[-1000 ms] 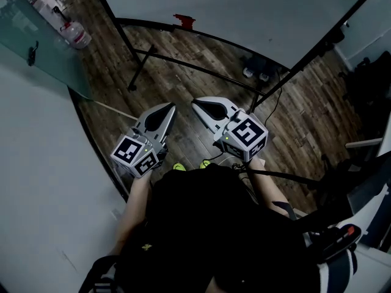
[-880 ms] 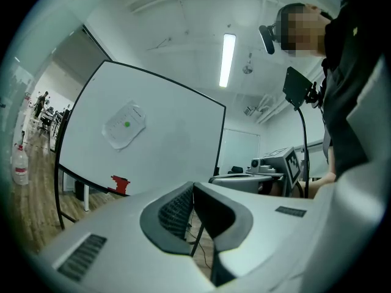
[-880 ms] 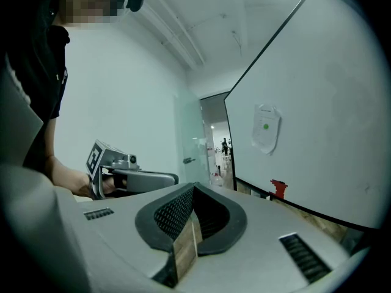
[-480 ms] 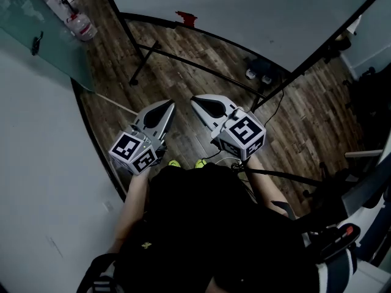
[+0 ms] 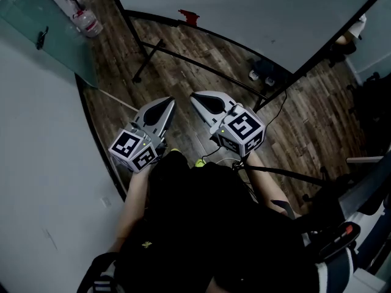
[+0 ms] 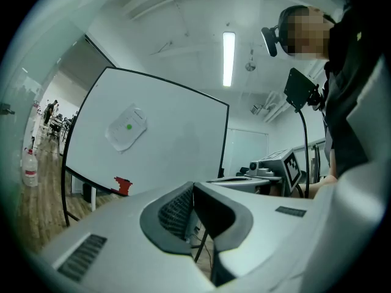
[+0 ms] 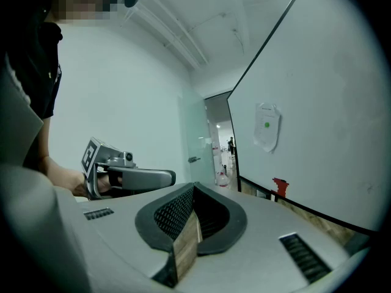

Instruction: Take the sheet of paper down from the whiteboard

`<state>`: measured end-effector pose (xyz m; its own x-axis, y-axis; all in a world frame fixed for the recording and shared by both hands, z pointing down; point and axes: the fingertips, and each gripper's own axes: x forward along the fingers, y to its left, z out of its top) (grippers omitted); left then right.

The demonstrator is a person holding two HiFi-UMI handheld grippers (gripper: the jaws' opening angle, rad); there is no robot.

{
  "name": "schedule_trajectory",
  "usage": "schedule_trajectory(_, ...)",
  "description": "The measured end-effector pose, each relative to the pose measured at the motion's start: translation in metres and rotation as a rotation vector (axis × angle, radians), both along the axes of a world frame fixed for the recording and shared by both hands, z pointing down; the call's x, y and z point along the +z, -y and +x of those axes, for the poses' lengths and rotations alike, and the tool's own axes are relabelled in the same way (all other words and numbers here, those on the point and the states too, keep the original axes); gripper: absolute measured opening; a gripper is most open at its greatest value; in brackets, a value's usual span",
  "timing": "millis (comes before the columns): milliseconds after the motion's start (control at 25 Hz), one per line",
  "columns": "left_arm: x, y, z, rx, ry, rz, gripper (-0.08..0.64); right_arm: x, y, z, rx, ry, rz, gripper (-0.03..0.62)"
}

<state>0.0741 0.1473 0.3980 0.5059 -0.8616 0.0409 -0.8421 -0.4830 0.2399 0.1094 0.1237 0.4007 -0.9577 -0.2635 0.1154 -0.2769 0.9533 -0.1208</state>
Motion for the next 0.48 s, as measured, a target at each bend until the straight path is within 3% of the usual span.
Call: schedule_trajectory(480, 0.007, 0.030, -0.024, 0.004, -0.016, -0.005, -0.012, 0.006, 0.032, -0.021, 0.035, -0.026, 0.010, 0.015)
